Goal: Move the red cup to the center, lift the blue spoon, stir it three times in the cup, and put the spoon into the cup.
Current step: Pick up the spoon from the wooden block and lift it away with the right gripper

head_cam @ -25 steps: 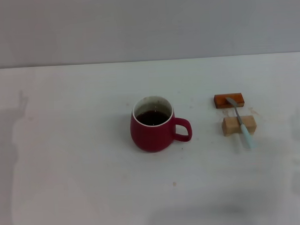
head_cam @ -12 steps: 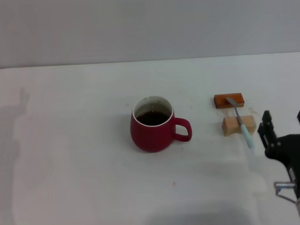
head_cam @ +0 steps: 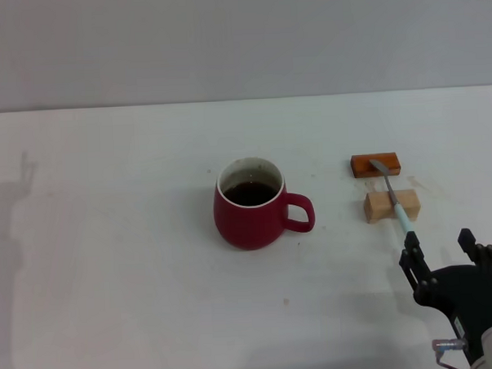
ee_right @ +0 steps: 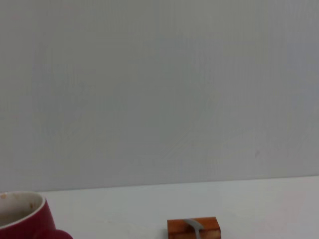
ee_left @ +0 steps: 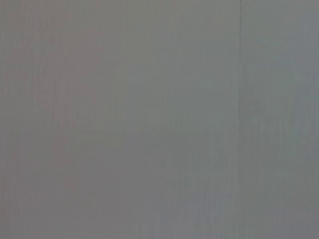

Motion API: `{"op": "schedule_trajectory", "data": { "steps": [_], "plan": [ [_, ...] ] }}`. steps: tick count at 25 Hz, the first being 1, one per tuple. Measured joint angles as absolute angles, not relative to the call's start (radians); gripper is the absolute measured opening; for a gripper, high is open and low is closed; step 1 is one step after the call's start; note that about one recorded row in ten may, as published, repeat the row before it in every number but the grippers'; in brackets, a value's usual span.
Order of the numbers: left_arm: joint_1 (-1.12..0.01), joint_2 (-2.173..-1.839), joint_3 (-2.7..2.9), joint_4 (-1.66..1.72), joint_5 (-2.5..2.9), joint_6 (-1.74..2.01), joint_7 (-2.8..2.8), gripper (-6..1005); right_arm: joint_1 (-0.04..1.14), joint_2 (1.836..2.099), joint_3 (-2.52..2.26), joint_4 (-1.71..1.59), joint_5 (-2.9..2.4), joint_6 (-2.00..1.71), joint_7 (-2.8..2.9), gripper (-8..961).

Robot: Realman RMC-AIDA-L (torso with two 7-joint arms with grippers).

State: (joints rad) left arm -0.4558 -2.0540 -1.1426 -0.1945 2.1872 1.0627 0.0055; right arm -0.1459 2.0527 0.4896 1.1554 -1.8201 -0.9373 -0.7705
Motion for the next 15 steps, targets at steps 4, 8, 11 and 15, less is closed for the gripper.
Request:
{"op": "schedule_trajectory", "data": {
  "steps": [4, 8, 11, 15],
  "plan": [
    [-0.453, -2.054, -1.144, -0.195, 2.187, 1.064, 0.005, 861, -0.137, 2.052, 0.492, 1.13, -1.819, -0.936, -0.77, 690],
    [-0.451, -2.055, -1.144, -0.196, 2.187, 1.065, 0.005, 861, -0.118, 2.052, 0.491, 1.106, -1.819, -0.935, -0.77, 690],
    [-0.451, -2.056, -1.144, -0.197, 2.188, 1.066, 0.004, 861, -0.093, 2.057, 0.489, 1.07, -1.818, -0.931, -0.767, 689],
    [-0.451, -2.056, -1.144, -0.198, 2.187, 1.069, 0.003, 861, -0.054, 2.066, 0.487, 1.013, -1.818, -0.927, -0.73, 689]
  ]
}}
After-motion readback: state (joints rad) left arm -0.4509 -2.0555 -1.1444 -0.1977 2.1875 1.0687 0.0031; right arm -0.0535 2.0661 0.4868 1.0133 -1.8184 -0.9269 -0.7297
